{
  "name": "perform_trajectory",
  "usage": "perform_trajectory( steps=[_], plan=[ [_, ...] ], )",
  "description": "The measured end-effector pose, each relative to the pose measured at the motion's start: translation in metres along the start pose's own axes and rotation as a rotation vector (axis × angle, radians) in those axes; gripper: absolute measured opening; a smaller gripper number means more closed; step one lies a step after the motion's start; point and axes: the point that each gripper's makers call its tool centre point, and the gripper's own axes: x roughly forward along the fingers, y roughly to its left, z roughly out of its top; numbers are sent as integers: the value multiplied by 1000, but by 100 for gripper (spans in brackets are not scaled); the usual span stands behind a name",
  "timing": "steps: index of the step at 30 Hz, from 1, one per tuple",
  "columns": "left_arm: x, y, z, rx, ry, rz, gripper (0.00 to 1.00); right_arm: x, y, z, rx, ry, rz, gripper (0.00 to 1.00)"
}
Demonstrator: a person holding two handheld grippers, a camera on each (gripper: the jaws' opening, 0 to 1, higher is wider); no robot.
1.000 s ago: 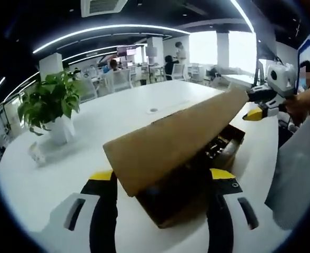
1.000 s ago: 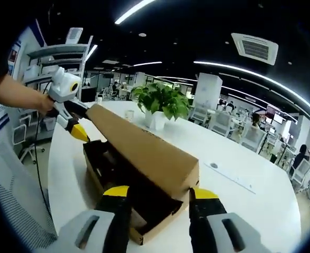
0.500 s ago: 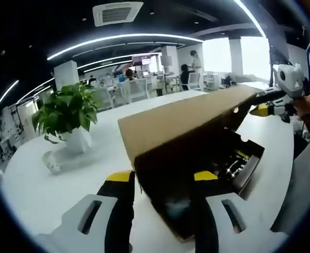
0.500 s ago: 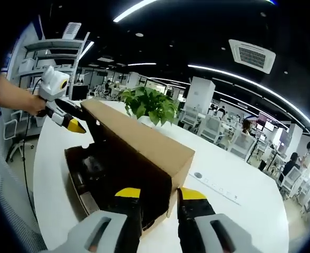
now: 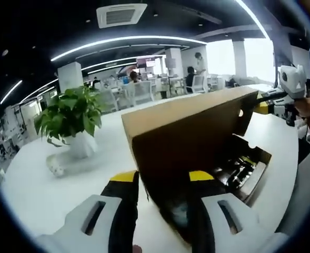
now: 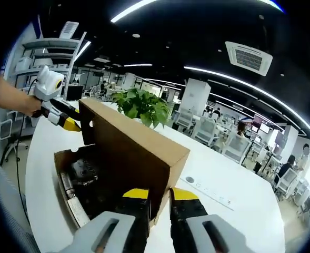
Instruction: Operate the shoe box by opening the lid, removing the specified soft item, and placing it in the target area until the item is outside and the box remains undamaged.
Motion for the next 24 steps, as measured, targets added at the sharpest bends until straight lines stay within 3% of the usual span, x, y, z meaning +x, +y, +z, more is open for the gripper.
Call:
perform_trajectory(
  steps=[17,24],
  plan=[
    [16,14,11,6,-17,27,30,15,-17,7,-9,-4,-26,0],
    [20,17,6,9,-2,39,30,18,-20,8,-16,2,-29,0]
  ],
)
